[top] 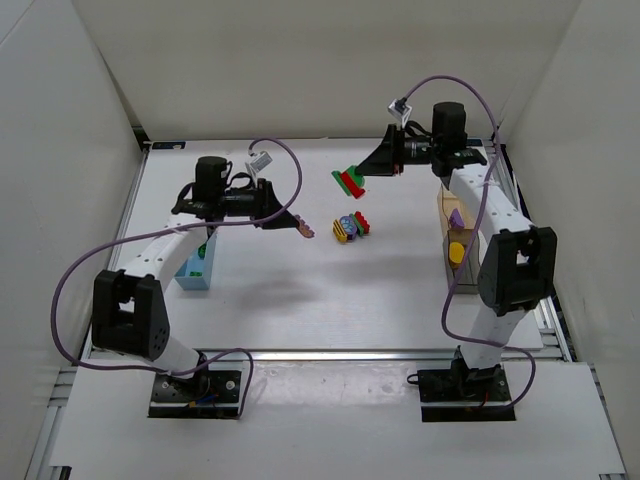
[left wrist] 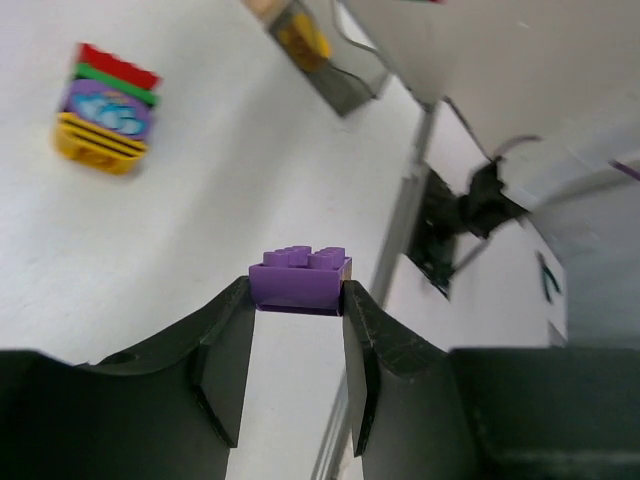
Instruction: Sort the legos into containers by color
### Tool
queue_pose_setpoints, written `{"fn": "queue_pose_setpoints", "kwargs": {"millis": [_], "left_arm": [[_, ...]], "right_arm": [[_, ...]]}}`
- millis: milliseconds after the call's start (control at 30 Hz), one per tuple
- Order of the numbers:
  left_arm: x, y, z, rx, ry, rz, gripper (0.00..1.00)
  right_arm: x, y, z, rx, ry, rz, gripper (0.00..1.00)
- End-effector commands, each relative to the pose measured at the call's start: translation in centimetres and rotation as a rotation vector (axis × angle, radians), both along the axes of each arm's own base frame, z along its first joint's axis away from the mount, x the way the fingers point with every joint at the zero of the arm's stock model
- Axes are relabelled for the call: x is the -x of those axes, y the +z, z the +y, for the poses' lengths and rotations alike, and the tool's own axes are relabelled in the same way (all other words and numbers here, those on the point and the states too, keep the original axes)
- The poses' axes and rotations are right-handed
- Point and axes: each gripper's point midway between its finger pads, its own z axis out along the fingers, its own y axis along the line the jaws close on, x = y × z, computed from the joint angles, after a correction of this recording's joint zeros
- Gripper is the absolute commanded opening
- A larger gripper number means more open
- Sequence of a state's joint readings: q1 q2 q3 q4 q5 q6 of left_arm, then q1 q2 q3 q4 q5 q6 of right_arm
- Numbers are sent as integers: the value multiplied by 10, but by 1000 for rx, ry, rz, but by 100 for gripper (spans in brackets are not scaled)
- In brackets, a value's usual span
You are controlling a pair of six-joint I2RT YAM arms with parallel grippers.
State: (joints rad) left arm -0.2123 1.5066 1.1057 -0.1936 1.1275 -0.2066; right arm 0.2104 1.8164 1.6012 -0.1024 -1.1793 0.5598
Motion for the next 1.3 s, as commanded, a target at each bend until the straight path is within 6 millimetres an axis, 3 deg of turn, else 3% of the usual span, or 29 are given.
{"fn": "queue_pose_setpoints", "kwargs": {"millis": [0,67,167,200,233,300,333,400,433,467,500,533,567,600,633,667,700,733,800,833,900,967,1000,1033,1067,1200,1267], "left_arm": [[-16,17,6,-81,168,-109,17],[-25,23,-2,-95,207,-130,17],[-28,43,-32,-45,188,-170,16],[-28,40,-51,-36,151,-171,16],[-31,50,-62,-18,136,-188,16],[-36,42,-85,-12,105,-179,15],[-31,51,-104,2,67,-203,15],[-39,44,-128,9,35,-236,15],[-37,58,-146,46,1,-285,15],[-44,42,-157,40,-15,-263,15],[-47,40,-167,50,-33,-269,15],[-53,56,-177,84,-48,-317,15],[-59,34,-191,67,-66,-286,15],[-66,47,-202,88,-76,-326,14],[-70,46,-209,94,-87,-338,14],[-73,29,-223,89,-106,-333,13],[-80,41,-232,109,-101,-376,13],[-86,24,-241,101,-108,-361,13],[-88,38,-259,143,-132,-413,12],[-92,22,-268,135,-143,-404,12],[-90,30,-283,170,-167,-447,12],[-92,13,-295,170,-190,-451,12],[-89,23,-302,201,-209,-484,12],[-90,8,-307,198,-224,-467,12],[-88,17,-312,220,-241,-487,12],[-88,1,-325,239,-266,-488,13],[-89,2,-329,254,-257,-515,13]], "right_arm": [[13,18,-17,26,-39,-102,0],[8,20,-36,46,-106,-118,0],[1,15,-76,96,-222,-123,0],[6,18,-87,117,-250,-143,0],[0,14,-113,141,-322,-136,0],[7,17,-138,168,-393,-137,0],[8,15,-150,186,-422,-147,0],[16,19,-180,213,-502,-144,0],[20,19,-189,229,-524,-158,0],[23,18,-207,237,-574,-134,0],[26,19,-215,240,-593,-134,0],[33,25,-221,248,-612,-155,0],[39,26,-236,248,-655,-133,0],[43,27,-243,253,-676,-135,0],[49,33,-248,260,-695,-159,0],[55,34,-252,261,-712,-153,0],[59,35,-262,266,-745,-151,0],[65,39,-264,273,-758,-167,0],[75,40,-273,273,-797,-149,0],[80,40,-275,271,-809,-135,0],[88,43,-283,271,-854,-136,0],[96,47,-287,267,-880,-140,0],[98,47,-294,266,-908,-134,0],[102,48,-294,261,-915,-131,0],[105,50,-295,261,-926,-135,0],[115,54,-300,277,-950,-164,0],[118,57,-303,279,-961,-176,0]]}}
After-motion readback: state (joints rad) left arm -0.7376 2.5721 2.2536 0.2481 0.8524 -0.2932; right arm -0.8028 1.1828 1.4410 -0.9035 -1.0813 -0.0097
